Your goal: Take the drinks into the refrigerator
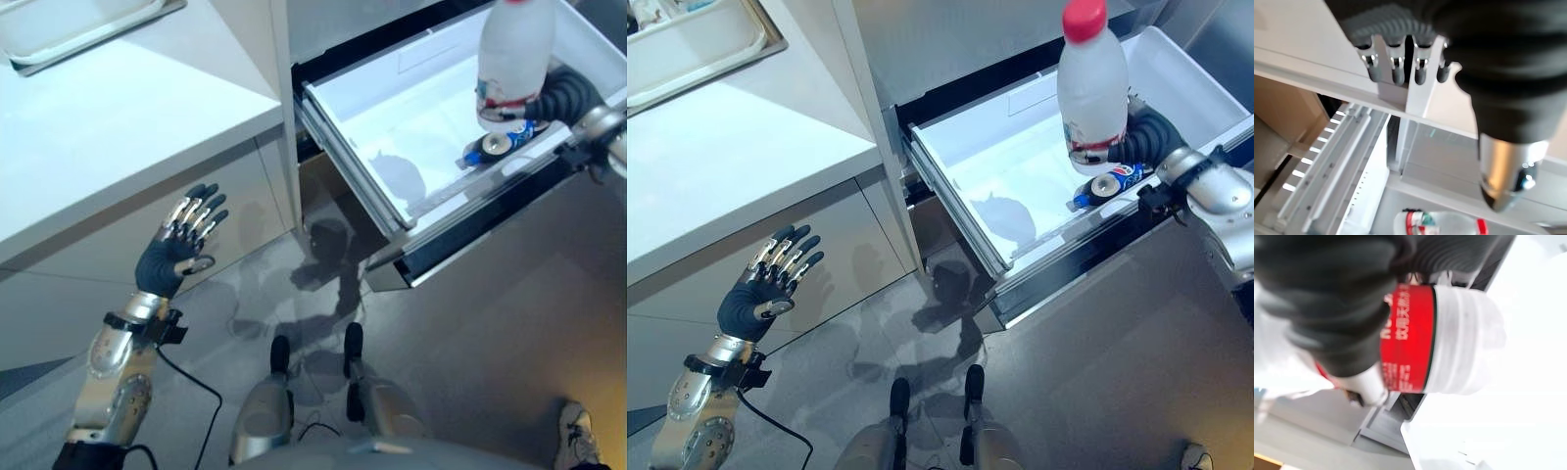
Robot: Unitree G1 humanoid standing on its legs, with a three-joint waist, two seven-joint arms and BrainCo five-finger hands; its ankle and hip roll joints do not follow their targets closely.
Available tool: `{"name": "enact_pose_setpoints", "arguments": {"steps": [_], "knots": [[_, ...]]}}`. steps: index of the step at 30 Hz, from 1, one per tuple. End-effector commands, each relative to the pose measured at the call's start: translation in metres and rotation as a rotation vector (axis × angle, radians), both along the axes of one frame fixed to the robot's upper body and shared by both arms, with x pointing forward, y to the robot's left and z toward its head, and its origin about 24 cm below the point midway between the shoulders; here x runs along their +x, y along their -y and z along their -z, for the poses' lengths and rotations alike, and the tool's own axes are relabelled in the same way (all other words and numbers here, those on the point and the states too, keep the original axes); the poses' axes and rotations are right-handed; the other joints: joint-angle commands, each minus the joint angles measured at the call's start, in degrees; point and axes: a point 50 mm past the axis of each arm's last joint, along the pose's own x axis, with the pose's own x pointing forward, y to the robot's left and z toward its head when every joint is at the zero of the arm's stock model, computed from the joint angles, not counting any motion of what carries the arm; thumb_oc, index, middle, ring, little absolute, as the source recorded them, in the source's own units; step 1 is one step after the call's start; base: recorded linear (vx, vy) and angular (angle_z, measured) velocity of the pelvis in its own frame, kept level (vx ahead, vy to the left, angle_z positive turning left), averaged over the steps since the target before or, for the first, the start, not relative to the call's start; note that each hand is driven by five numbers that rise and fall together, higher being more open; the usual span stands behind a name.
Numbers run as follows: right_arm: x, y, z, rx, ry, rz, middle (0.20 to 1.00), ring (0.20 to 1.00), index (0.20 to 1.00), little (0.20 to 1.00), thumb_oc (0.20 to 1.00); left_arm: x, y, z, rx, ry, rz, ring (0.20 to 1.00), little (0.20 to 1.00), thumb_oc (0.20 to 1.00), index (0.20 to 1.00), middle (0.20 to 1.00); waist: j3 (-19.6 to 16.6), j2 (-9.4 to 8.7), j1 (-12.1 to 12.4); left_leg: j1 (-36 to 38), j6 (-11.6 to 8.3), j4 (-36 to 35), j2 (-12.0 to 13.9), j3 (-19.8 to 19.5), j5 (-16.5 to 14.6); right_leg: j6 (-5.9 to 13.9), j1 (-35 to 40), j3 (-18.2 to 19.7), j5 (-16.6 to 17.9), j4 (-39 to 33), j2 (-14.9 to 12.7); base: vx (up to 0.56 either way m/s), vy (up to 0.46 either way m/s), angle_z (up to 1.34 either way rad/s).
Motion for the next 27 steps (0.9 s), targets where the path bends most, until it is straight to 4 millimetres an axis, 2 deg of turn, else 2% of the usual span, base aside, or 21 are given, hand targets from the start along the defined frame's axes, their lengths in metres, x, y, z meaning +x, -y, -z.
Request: {"name": "enact_pose_setpoints", "arguments": {"steps": [1,5,10,11,14,17,18,27], "knots": [[-0.016,-0.003,-0.078,0.046,0.269,-0.018,0.2,0.2,0.2,0.2,0.2,-0.002,0.003,-0.02,0.032,0.091,0.044,1.0,1.0,1.0,1.0,1.0,-0.39,-2.52,0.98,-2.18,1.51,3.93,-2.07,-4.42,-2.14,3.2,-0.27,-3.89,-9.0,8.68,-2.09,-0.02,-0.024,0.11],[-0.007,-0.009,-0.084,-0.015,0.249,0.011,0.2,0.2,0.2,0.2,0.2,-0.001,0.004,-0.022,0.039,0.095,0.049,1.0,1.0,1.0,1.0,1.0,0.49,-2.1,1.24,-3.16,1.2,3.56,-2.05,-4.83,-1.41,3.11,-1.43,-4.26,-8.83,8.91,-2.11,-0.03,-0.019,0.04],[0.005,-0.013,-0.085,-0.215,0.206,0.107,0.2,0.2,0.2,0.2,0.2,0.001,0.007,-0.023,0.056,0.089,0.065,1.0,1.0,1.0,1.0,1.0,2.08,-1.25,1.46,-4.37,0.93,3.47,-2.16,-5.36,-0.61,3.04,-2.74,-4.74,-8.8,9.6,-2.2,-0.03,-0.021,0.08],[0.009,-0.019,-0.086,-0.288,0.195,0.123,0.2,0.2,0.2,0.2,0.2,0.001,0.008,-0.024,0.067,0.088,0.068,1.0,1.0,1.0,1.0,1.0,2.83,-1.07,1.76,-4.92,0.86,3.48,-2.19,-5.58,-0.29,3.02,-3.59,-4.74,-8.77,10.07,-2.2,-0.04,-0.015,0.11],[0.01,-0.024,-0.086,-0.348,0.193,0.13,0.2,0.2,0.2,0.2,0.2,0.002,0.008,-0.025,0.07,0.094,0.07,1.0,1.0,1.0,1.0,1.0,3.39,-0.66,1.73,-5.58,0.72,3.46,-2.12,-5.7,0.09,2.96,-4.36,-4.85,-8.81,10.44,-2.34,-0.02,-0.011,0.04],[0.014,-0.019,-0.084,-0.416,0.176,0.179,0.2,0.2,0.2,0.2,0.2,0.003,0.01,-0.027,0.073,0.102,0.073,1.0,1.0,1.0,1.0,1.0,4.34,-0.06,2.03,-6.63,0.46,3.24,-2.15,-6.23,0.86,2.85,-5.47,-5.21,-8.88,10.98,-2.29,-0.04,-0.03,0.06],[0.016,-0.009,-0.078,-0.415,0.15,0.218,0.2,0.2,0.2,0.2,0.2,0.004,0.011,-0.028,0.073,0.107,0.076,1.0,1.0,1.0,1.0,1.0,5.14,0.35,2.16,-7.24,0.27,3.0,-2.16,-6.77,1.4,2.77,-5.93,-5.65,-9.02,11.29,-2.3,-0.05,-0.051,0.1],[0.014,0.007,-0.06,-0.518,0.071,0.268,0.2,0.2,0.2,0.2,0.2,0.007,0.015,-0.027,0.07,0.116,0.074,1.0,1.0,1.0,1.0,1.0,8.15,1.97,2.29,-9.23,-0.4,2.12,-2.3,-8.32,2.93,2.46,-8.51,-7.38,-9.54,12.85,-2.67,-0.03,-0.033,0.11]]}}
